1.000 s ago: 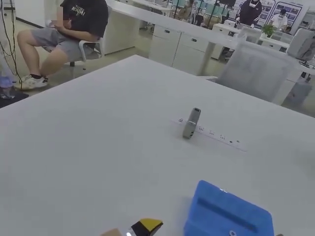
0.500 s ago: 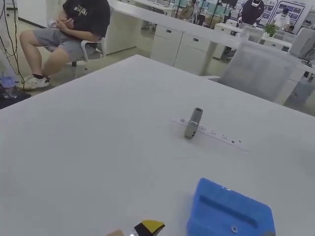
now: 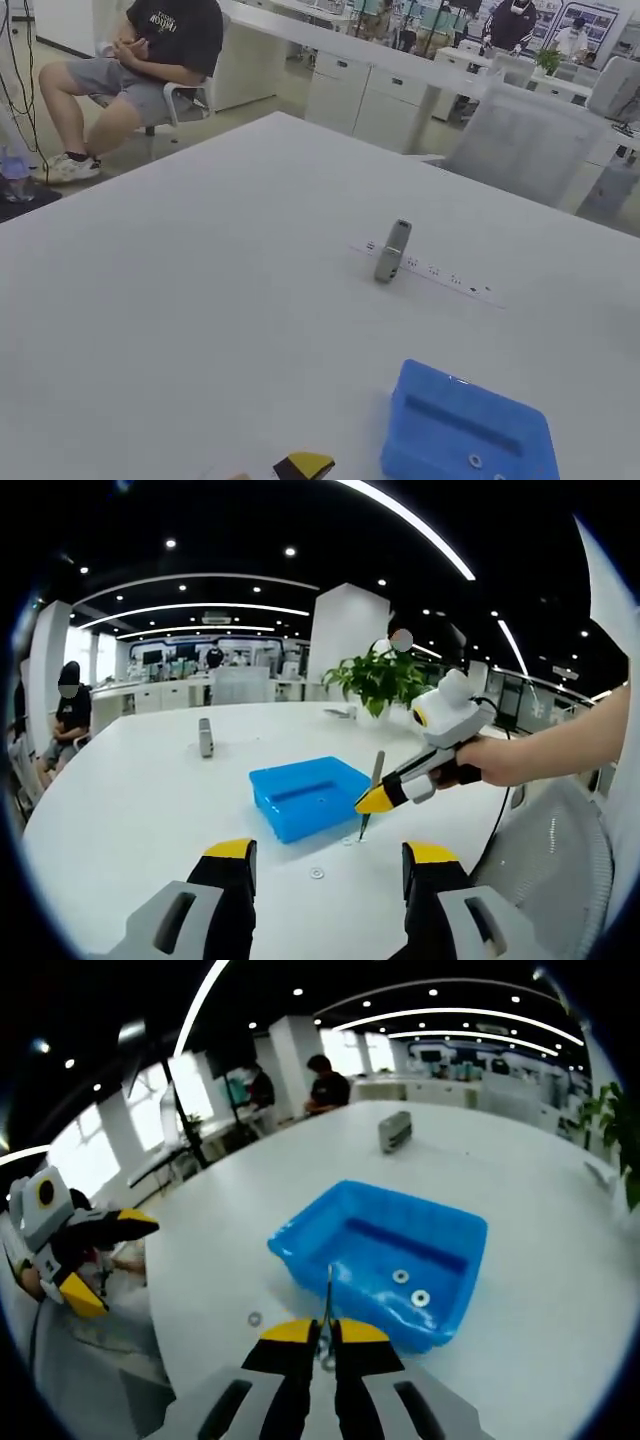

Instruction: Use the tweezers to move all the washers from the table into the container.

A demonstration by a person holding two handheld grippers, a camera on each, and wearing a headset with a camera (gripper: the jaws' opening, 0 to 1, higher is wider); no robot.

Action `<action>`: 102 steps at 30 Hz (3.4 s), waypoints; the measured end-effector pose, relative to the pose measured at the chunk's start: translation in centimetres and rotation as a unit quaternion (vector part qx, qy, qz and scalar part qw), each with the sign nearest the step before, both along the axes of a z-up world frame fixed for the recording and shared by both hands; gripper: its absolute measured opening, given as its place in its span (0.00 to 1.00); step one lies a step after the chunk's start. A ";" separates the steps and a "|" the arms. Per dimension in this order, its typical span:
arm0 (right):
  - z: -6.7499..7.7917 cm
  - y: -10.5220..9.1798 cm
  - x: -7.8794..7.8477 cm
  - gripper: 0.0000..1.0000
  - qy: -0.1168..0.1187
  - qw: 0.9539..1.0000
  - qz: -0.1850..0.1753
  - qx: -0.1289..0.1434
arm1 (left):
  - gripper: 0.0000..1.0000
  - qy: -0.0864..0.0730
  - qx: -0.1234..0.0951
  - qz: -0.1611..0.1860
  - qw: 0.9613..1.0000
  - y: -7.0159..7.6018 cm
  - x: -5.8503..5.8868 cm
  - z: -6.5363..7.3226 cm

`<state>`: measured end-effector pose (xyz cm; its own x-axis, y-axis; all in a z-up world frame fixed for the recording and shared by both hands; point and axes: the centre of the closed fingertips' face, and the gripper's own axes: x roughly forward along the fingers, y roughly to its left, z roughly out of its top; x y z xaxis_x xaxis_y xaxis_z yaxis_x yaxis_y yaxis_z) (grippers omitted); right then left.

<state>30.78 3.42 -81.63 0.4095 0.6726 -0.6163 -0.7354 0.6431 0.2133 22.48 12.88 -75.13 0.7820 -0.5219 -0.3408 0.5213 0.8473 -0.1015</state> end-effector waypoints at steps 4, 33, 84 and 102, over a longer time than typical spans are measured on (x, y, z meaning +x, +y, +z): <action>-0.1 -0.3 0.0 0.04 -0.001 1.000 -0.004 0.000 | 0.58 0.001 0.001 -0.001 1.000 0.0 0.0 0.0; -0.5 0.8 -1.6 0.04 -0.087 0.990 0.091 -0.059 | 0.57 0.002 0.005 -0.001 1.000 0.0 0.0 -0.2; 0.7 3.8 8.5 0.03 -0.052 0.998 0.023 -0.002 | 0.56 0.007 0.010 -0.003 1.000 0.1 -0.1 -0.3; 1.5 4.2 8.5 0.04 -0.077 0.996 0.044 -0.021 | 0.56 0.009 0.011 -0.003 1.000 0.0 -0.1 -0.5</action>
